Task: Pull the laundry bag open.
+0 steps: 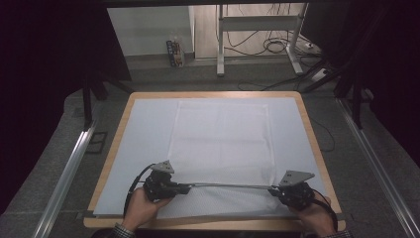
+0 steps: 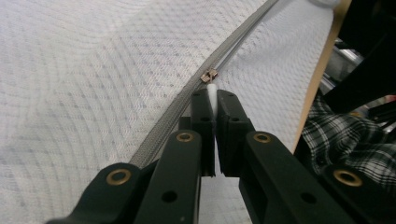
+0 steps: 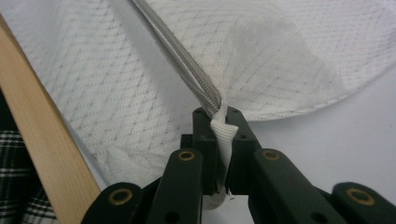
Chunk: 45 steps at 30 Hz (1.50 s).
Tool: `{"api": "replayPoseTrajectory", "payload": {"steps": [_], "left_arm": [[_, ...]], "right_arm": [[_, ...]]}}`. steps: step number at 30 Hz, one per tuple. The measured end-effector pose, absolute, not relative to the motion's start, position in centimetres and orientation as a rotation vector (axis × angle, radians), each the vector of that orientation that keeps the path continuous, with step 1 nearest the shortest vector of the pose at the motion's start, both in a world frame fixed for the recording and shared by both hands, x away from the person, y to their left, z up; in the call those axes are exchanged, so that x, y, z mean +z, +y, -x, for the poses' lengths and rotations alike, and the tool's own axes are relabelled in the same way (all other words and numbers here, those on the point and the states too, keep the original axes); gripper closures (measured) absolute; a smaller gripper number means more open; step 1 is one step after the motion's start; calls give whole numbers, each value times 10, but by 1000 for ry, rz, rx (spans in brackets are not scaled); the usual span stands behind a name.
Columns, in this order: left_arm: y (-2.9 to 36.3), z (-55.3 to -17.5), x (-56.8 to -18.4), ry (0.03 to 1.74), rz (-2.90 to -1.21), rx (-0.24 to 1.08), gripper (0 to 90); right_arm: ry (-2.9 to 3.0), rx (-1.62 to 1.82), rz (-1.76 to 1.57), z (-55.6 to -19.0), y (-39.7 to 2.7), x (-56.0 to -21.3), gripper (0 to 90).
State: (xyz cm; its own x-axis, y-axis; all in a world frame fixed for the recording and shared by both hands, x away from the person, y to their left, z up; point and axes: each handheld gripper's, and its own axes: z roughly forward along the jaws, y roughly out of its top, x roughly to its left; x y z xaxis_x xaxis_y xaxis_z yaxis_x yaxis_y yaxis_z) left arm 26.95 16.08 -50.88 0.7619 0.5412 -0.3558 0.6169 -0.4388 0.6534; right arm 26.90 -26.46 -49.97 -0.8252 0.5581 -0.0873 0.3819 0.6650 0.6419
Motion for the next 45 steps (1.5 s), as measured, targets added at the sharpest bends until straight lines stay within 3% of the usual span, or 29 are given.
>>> {"api": "replayPoseTrajectory", "payload": {"steps": [45], "left_arm": [[215, -250, -515, 1016, -2084, -64, 875]], "right_arm": [[2593, 889, -784, -269, -271, -499, 845]]}}
